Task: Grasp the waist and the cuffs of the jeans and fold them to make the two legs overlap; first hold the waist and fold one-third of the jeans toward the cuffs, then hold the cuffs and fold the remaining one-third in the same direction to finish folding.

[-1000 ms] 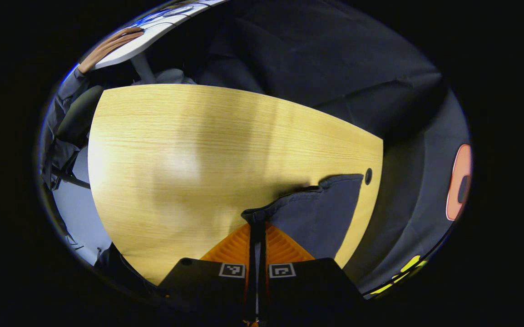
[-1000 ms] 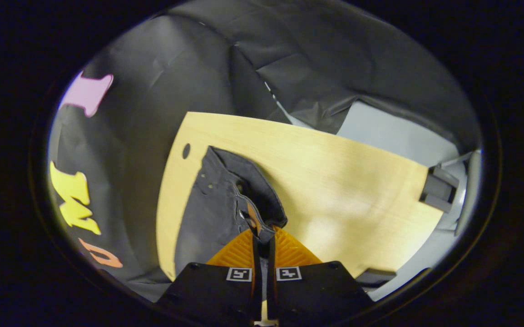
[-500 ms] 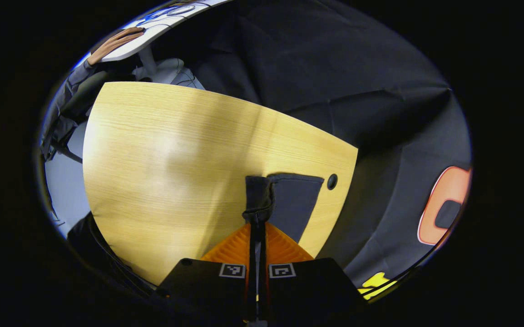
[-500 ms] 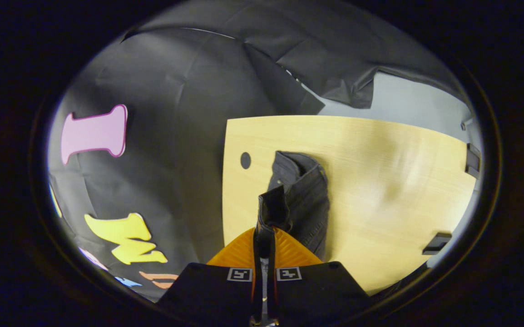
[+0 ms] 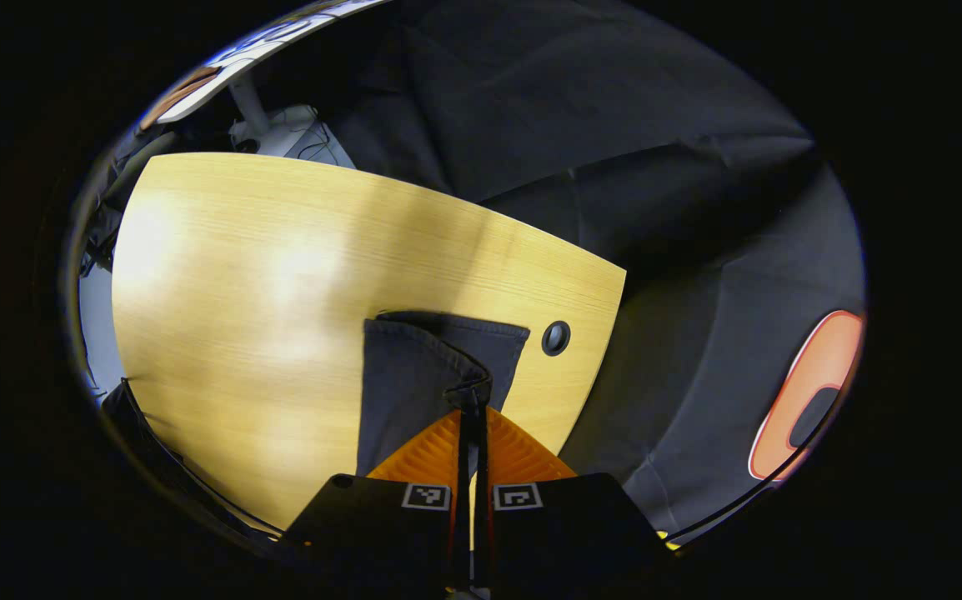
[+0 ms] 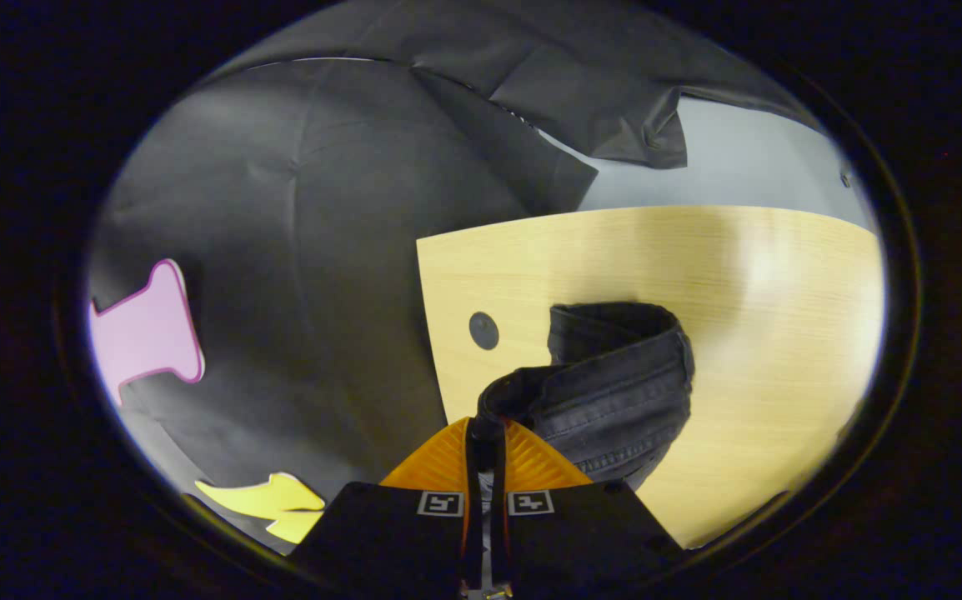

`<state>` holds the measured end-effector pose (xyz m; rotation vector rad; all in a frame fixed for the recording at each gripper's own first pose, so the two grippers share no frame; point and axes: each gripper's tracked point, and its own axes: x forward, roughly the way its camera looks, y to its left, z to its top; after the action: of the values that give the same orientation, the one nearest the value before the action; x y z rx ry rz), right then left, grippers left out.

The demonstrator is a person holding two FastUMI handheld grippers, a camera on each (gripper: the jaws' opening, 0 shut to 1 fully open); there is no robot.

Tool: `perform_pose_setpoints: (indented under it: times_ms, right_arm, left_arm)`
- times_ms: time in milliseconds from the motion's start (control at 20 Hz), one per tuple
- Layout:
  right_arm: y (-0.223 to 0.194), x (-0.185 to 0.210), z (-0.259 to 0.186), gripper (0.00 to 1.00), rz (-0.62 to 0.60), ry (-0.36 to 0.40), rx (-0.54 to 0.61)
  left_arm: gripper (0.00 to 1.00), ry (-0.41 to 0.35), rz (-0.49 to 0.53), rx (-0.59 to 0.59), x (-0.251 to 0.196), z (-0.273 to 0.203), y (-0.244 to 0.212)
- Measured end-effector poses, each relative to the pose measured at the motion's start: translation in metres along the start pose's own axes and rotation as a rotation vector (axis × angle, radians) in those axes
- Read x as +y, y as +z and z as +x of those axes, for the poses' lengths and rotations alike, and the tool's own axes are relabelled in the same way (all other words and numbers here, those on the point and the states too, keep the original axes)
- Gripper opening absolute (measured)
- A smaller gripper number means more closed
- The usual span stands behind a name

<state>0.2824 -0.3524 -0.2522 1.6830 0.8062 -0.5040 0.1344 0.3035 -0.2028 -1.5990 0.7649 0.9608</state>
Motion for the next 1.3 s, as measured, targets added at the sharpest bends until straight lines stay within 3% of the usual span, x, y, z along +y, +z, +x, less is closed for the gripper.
perform_pose_setpoints:
  times_ms: [250,450,600,650,700,750,800,900,1000,1050,1100,1250,1300]
  right_arm:
    - [0.021,-0.014,0.049,0.04,0.006,-0.061,-0.001]
    - [0.033,-0.028,0.075,0.05,-0.019,-0.110,-0.006]
    - [0.035,-0.030,0.082,0.02,-0.067,-0.126,-0.009]
    - [0.035,-0.030,0.083,0.08,-0.090,-0.128,-0.017]
    - [0.035,-0.028,0.084,0.07,-0.112,-0.129,-0.030]
    - [0.036,-0.028,0.085,0.17,-0.127,-0.136,-0.044]
    - [0.035,-0.026,0.086,0.20,-0.132,-0.132,-0.053]
    - [0.037,-0.022,0.079,0.30,-0.147,-0.134,-0.092]
    - [0.034,-0.015,0.069,0.63,-0.182,-0.131,-0.108]
    - [0.030,-0.013,0.063,0.72,-0.211,-0.130,-0.112]
    - [0.028,-0.014,0.053,0.81,-0.252,-0.135,-0.125]
    - [0.021,-0.017,0.026,0.79,-0.454,-0.156,-0.171]
    - [0.017,-0.019,0.014,0.87,-0.538,-0.162,-0.190]
  left_arm:
    - [0.05,0.040,0.034,0.017,-0.032,0.065,-0.008]
    - [0.05,0.107,0.149,0.005,-0.042,0.104,-0.016]
    - [0.07,0.189,0.201,0.027,-0.035,0.115,-0.020]
    - [0.07,0.223,0.218,0.033,-0.032,0.112,-0.022]
    - [0.08,0.253,0.249,0.047,-0.032,0.106,-0.025]
    - [0.05,0.267,0.283,0.065,-0.034,0.101,-0.027]
    - [0.24,0.285,0.309,0.071,-0.036,0.094,-0.029]
    - [0.29,0.335,0.369,0.089,-0.038,0.076,-0.037]
    - [0.45,0.360,0.416,0.079,-0.046,0.052,-0.045]
    - [0.48,0.367,0.439,0.070,-0.048,0.068,-0.035]
    - [0.53,0.376,0.471,0.063,-0.036,0.044,-0.044]
    - [0.62,0.361,0.651,0.013,-0.062,0.009,-0.050]
    - [0.67,0.339,0.741,-0.016,-0.066,-0.008,-0.055]
